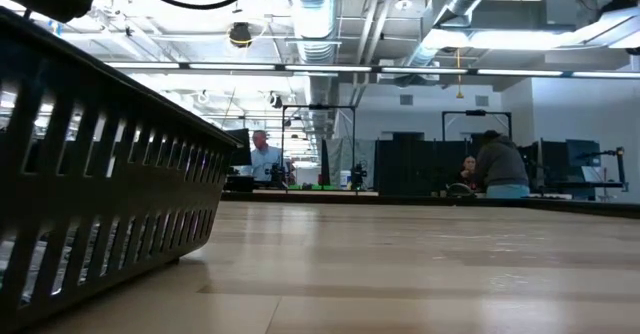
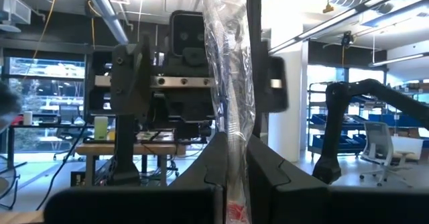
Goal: Pick & Place Travel size toiletries
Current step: Put the blue toothbrush into the right red bin
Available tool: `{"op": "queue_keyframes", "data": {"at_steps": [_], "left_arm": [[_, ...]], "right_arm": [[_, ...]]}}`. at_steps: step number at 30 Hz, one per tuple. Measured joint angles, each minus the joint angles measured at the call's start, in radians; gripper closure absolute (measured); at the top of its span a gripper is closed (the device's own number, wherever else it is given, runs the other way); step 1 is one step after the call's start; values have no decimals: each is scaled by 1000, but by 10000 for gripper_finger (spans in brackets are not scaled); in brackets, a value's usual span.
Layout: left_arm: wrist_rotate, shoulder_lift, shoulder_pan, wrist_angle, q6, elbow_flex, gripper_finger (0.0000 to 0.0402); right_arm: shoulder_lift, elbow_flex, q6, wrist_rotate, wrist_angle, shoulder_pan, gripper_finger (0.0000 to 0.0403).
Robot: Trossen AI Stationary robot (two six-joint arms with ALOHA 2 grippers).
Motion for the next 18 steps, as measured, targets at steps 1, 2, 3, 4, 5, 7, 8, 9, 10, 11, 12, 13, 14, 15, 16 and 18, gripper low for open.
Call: {"op": "queue_keyframes", "data": {"at_steps": [1, 2, 3, 4, 5, 7, 8, 9, 10, 11, 12, 13, 14, 15, 16, 18], "left_arm": [[0, 0, 0, 0, 0, 0, 390], [0, 0, 0, 0, 0, 0, 390], [0, 0, 0, 0, 0, 0, 391], [0, 0, 0, 0, 0, 0, 391], [0, 0, 0, 0, 0, 0, 391], [-1, 0, 0, 0, 0, 0, 391], [-1, 0, 0, 0, 0, 0, 391], [-1, 0, 0, 0, 0, 0, 391], [-1, 0, 0, 0, 0, 0, 391], [-1, 0, 0, 0, 0, 0, 391], [-1, 0, 0, -1, 0, 0, 391], [-1, 0, 0, -1, 0, 0, 391], [-1, 0, 0, -1, 0, 0, 391], [-1, 0, 0, -1, 0, 0, 391], [-1, 0, 0, -1, 0, 0, 391], [-1, 0, 0, -1, 0, 0, 391]], "right_arm": [[13, 13, 3, 0, -9, -2, 78], [22, 22, 3, 0, -22, -5, 78], [32, 31, 4, 0, -28, -4, 78], [34, 37, 3, -1, -34, -3, 78], [34, 39, 0, -2, -34, 1, 78], [31, 41, -2, -3, -29, 3, 78], [30, 41, -2, -4, -30, 4, 78], [27, 41, -1, -4, -37, 8, 78], [25, 41, 2, -4, -40, 11, 78], [22, 41, 10, -4, -37, 13, 78], [21, 41, 14, -4, -35, 14, 80], [21, 41, 18, -4, -35, 15, 82], [21, 41, 19, -4, -38, 15, 85], [21, 41, 21, -4, -41, 15, 89], [21, 41, 21, -4, -43, 14, 94], [21, 41, 21, -4, -45, 9, 106]]}}
